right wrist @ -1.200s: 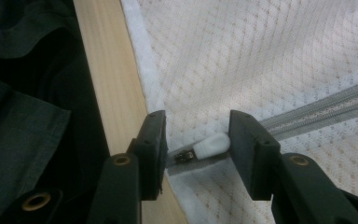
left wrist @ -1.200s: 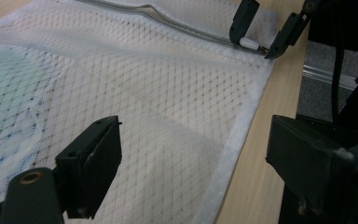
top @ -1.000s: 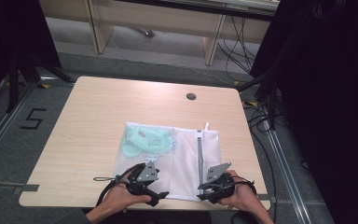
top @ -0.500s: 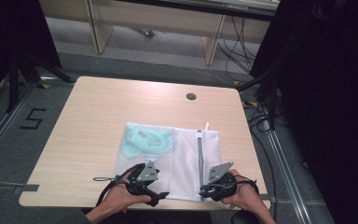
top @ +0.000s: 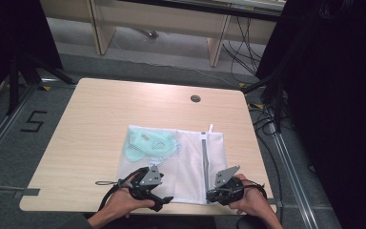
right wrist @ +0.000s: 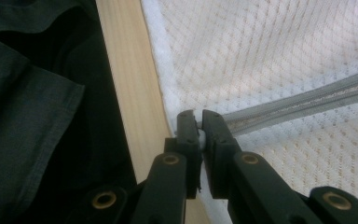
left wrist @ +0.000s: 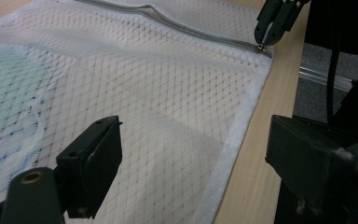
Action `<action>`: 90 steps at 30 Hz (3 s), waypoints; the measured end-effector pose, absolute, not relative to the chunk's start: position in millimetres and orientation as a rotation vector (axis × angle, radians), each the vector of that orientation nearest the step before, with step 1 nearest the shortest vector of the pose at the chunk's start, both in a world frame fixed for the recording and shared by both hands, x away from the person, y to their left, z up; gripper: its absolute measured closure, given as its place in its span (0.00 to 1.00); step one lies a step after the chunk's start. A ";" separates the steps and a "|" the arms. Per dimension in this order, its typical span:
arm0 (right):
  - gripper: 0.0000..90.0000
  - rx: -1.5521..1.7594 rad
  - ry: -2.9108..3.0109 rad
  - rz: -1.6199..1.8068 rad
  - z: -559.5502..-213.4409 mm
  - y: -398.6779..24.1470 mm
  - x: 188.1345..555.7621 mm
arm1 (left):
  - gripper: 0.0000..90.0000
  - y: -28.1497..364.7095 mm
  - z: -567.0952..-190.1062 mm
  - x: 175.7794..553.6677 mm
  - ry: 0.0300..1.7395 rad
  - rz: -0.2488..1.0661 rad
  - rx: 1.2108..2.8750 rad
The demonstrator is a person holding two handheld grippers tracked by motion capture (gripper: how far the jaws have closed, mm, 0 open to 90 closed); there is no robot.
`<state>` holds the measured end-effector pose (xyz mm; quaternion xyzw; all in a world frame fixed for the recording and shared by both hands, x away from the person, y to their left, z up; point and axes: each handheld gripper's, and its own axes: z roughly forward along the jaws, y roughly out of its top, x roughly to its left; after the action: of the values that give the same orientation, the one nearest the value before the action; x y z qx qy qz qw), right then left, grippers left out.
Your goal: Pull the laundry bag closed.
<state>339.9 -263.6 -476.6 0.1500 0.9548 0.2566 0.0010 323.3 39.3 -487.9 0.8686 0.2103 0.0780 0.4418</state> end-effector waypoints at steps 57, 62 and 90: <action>0.96 0.616 2.933 0.933 -462.4 -269.1 350.1 | 0.80 -66.9 -510.4 325.0 0.300 0.198 2.229; 0.96 0.610 2.933 0.929 -462.3 -268.5 349.6 | 0.83 -71.3 -510.6 325.8 0.255 0.183 2.264; 0.96 0.607 2.980 0.855 -470.4 -264.7 360.6 | 0.99 -70.8 -512.2 323.5 0.172 0.188 2.269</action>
<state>360.6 -264.7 -470.4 0.1922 0.9433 0.2706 -0.0085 323.5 -70.8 -512.2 0.9037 0.0686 0.0747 0.4160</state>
